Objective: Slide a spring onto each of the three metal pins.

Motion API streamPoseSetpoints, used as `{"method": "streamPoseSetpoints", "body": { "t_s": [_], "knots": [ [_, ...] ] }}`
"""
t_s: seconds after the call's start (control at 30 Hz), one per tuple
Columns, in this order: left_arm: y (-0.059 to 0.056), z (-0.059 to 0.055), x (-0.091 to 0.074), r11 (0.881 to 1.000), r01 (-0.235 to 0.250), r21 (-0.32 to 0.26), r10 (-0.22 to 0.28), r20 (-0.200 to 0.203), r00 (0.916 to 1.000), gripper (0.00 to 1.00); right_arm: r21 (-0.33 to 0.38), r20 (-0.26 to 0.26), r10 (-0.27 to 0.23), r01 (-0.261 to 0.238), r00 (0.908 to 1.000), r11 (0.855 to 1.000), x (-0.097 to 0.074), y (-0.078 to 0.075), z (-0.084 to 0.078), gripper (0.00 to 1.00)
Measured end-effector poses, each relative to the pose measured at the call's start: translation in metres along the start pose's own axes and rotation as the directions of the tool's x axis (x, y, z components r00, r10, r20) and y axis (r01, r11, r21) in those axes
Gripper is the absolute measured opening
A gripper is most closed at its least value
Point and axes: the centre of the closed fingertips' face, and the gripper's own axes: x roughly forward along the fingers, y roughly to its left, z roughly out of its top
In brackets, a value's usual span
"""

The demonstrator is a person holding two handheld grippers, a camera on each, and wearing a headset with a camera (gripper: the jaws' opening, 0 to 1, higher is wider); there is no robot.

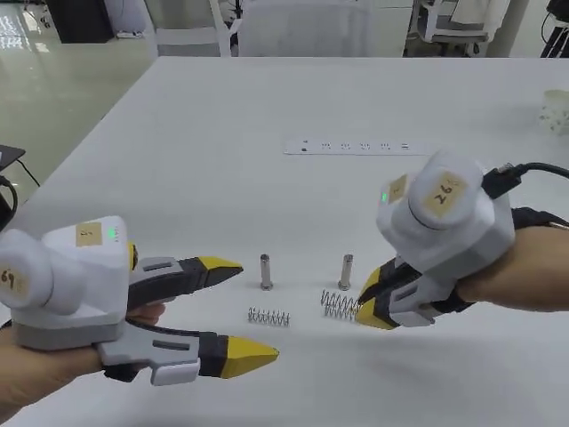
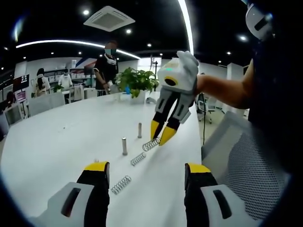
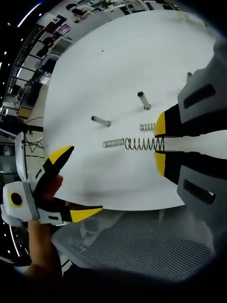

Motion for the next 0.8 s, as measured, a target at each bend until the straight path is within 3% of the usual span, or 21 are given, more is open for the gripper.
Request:
{"method": "streamPoseSetpoints", "body": {
  "t_s": [0.37,0.8],
  "knots": [
    [-0.003,0.007,0.017,0.997,0.042,0.066,-0.041,-0.006,0.9991,0.5,-0.055,0.02,0.021,-0.02,0.9996,0.998,-0.006,0.003,0.016,0.08],
    [-0.011,0.01,0.025,0.992,0.081,0.101,-0.081,-0.002,0.9967,0.4,-0.143,0.025,0.059,-0.055,0.998,0.988,-0.008,0.013,0.024,0.08]
  ]
}}
